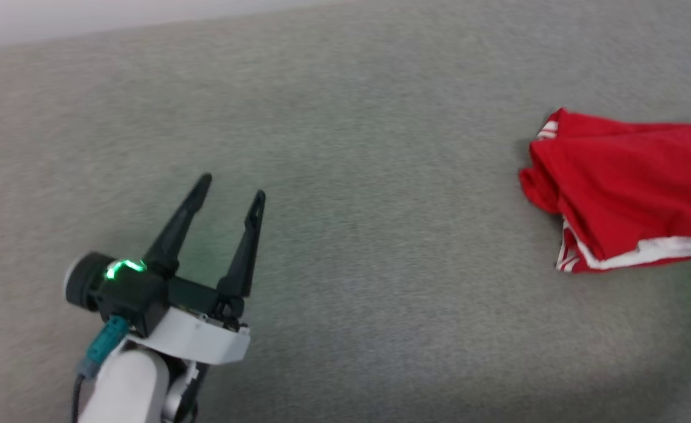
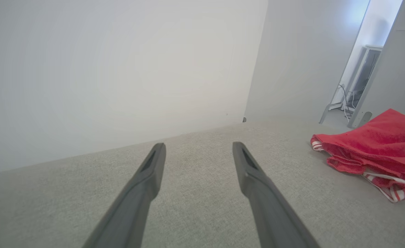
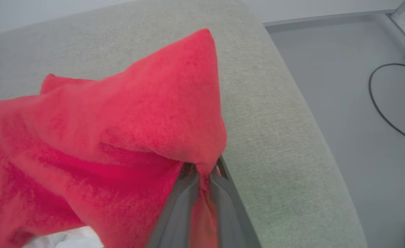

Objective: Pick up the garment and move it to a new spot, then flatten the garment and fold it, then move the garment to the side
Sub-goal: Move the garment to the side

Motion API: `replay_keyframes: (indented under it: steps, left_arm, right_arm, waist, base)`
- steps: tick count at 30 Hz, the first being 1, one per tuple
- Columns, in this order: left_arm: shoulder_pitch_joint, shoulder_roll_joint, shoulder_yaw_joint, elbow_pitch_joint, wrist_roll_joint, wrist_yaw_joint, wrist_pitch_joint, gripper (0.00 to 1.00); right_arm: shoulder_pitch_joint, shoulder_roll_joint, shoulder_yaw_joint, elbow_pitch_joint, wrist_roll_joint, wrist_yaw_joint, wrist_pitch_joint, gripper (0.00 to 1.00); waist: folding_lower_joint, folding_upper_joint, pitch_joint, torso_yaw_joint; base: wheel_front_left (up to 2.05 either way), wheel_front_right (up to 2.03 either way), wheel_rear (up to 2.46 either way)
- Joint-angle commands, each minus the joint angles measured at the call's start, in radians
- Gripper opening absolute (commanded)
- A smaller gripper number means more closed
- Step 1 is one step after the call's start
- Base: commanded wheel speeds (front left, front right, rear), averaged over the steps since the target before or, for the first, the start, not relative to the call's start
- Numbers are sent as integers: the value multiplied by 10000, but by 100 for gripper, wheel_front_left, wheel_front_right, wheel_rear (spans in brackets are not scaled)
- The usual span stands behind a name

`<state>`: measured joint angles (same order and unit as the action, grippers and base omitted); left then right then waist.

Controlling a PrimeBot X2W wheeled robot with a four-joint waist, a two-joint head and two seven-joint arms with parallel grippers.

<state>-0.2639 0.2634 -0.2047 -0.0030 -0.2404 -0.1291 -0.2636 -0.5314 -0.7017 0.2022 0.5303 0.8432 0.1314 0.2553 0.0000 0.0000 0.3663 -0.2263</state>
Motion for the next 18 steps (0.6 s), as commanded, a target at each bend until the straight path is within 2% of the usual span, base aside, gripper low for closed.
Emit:
replay_keyframes:
  steps: [1, 9, 18]
  left_arm:
    - [-221, 152, -37, 7, 49, -20, -3, 100]
    - [-1526, 1004, -750, -68, 39, -21, -2, 100]
    - [-2875, 1560, -1103, -216, 8, -21, 0, 100]
  right_arm:
    - [-264, 23, 24, 138, -79, -17, -176, 0]
    - [-1786, 12, 124, 1655, -578, -18, -1417, 0]
    - [-3518, 124, 75, 4114, -1497, -18, -3091, 0]
  waist:
    - [0, 0, 454, -676]
    - [0, 0, 1244, -1078]
    - [0, 0, 2022, -1076]
  base:
    - [0, 0, 0]
    - [0, 0, 0]
    - [0, 0, 0]
